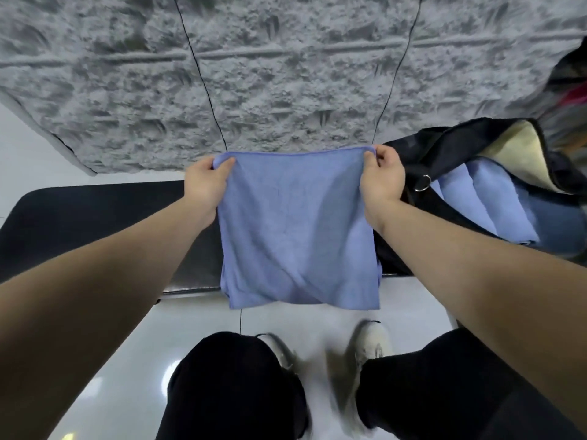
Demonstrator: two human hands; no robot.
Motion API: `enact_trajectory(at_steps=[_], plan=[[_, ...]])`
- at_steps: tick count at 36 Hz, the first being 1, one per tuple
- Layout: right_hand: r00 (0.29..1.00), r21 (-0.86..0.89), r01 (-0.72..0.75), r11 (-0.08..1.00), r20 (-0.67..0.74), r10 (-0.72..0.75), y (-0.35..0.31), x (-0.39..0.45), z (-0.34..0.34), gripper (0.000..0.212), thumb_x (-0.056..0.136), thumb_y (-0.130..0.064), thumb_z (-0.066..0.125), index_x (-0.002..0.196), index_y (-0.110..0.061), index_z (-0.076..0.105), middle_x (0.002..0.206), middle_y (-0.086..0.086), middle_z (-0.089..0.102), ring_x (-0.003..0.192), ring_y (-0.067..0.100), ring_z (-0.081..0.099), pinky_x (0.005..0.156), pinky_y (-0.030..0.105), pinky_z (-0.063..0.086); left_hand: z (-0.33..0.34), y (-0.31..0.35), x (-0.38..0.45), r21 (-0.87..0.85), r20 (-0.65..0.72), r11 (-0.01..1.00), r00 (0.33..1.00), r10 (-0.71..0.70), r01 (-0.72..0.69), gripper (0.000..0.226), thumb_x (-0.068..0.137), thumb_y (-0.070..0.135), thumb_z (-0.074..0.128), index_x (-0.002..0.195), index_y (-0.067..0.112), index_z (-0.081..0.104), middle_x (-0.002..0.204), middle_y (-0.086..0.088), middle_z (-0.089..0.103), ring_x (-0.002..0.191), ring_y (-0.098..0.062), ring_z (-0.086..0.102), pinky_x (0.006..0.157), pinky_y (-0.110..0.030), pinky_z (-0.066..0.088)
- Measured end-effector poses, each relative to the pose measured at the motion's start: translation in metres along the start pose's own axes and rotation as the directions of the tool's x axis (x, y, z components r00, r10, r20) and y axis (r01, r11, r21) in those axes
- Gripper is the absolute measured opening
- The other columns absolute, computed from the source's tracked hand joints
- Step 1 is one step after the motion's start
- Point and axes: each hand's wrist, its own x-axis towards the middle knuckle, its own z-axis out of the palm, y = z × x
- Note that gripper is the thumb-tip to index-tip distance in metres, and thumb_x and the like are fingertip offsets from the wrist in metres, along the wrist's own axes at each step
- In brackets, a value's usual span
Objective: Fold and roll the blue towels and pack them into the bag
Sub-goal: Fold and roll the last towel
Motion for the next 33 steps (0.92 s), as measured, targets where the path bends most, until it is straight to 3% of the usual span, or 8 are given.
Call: enact_trajectory(at_steps=[5,11,14,17,21,27,30,33], plan=[[1.0,-0.069,-0.013,0.998,-0.019,0.011,0.014,0.029,0.026,0.025,0.101,-0.017,0.047,0.121,-0.008,0.06,0.096,0.0,0.058,0.084,0.013,0.051,0.062,0.014,0.037,0.019,-0.015,0.039,0.045,-0.049,0.999,0.999,0.006,-0.004,0.02,0.081,0.029,0.068,0.08,0.017,0.052,0.076,-0.007,0.049,0.07,-0.016,0.043,0.061,-0.035,0.037],[1.0,-0.258,-0.022,0.966,0.011,0.026,0.035,0.061,0.049,0.017,0.1,-0.017,0.044,0.105,-0.009,0.058,0.077,0.004,0.055,0.077,0.021,0.05,0.052,0.025,0.033,0.036,-0.036,0.075,0.239,-0.061,0.971,0.997,0.037,-0.022,0.031,0.085,0.034,0.063,0.068,0.017,0.043,0.065,-0.002,0.042,0.065,-0.017,0.037,0.06,-0.03,0.032],[0.998,-0.406,0.012,0.914,0.063,0.015,0.046,0.063,0.056,0.025,0.1,-0.017,0.043,0.116,-0.007,0.06,0.104,0.015,0.064,0.096,0.03,0.058,0.07,0.03,0.039,0.041,-0.043,0.086,0.445,-0.045,0.895,0.997,0.07,-0.043,0.034,0.091,0.039,0.057,0.065,0.022,0.042,0.066,0.003,0.046,0.075,-0.022,0.044,0.072,-0.032,0.036],[0.995,-0.524,0.066,0.849,0.1,-0.015,0.057,0.067,0.061,0.025,0.099,-0.019,0.041,0.112,-0.017,0.062,0.104,0.013,0.063,0.086,0.027,0.054,0.069,0.027,0.036,0.044,-0.046,0.096,0.579,-0.018,0.814,0.997,0.078,-0.053,0.023,0.092,0.045,0.052,0.075,0.029,0.049,0.074,0.005,0.054,0.09,-0.023,0.053,0.099,-0.038,0.033],[0.988,-0.598,0.116,0.793,0.151,-0.03,0.063,0.073,0.063,0.027,0.095,-0.017,0.041,0.103,-0.023,0.066,0.084,-0.001,0.054,0.083,0.024,0.052,0.064,0.024,0.036,0.045,-0.048,0.105,0.698,0.032,0.713,0.998,0.06,-0.065,0.025,0.094,0.042,0.044,0.079,0.024,0.053,0.066,0.004,0.05,0.07,-0.021,0.048,0.087,-0.034,0.024],[0.978,-0.665,0.152,0.731,0.21,-0.012,0.067,0.074,0.063,0.028,0.097,-0.025,0.038,0.108,-0.032,0.063,0.105,0.008,0.048,0.1,0.03,0.051,0.08,0.029,0.044,0.041,-0.051,0.103,0.618,0.058,0.78,0.995,0.084,-0.102,0.022,0.094,0.041,0.052,0.082,0.023,0.057,0.07,0.002,0.05,0.064,-0.016,0.046,0.082,-0.033,0.024],[0.972,-0.629,0.193,0.753,0.225,-0.061,0.069,0.073,0.056,0.028,0.096,-0.022,0.042,0.109,-0.029,0.066,0.107,0.009,0.063,0.096,0.03,0.057,0.068,0.027,0.038,0.033,-0.057,0.097,0.355,0.048,0.93,0.995,0.082,-0.094,0.016,0.087,0.033,0.062,0.076,0.021,0.063,0.071,0.002,0.058,0.07,-0.018,0.052,0.073,-0.033,0.041],[0.962,-0.622,0.224,0.75,0.262,-0.071,0.071,0.066,0.05,0.024,0.099,-0.024,0.044,0.111,-0.026,0.065,0.099,0.005,0.067,0.091,0.026,0.059,0.055,0.026,0.037,0.024,-0.057,0.086,0.223,0.044,0.969,0.994,0.098,-0.105,0.015,0.087,0.022,0.067,0.073,0.02,0.064,0.07,0.003,0.059,0.066,-0.013,0.049,0.061,-0.03,0.041]])
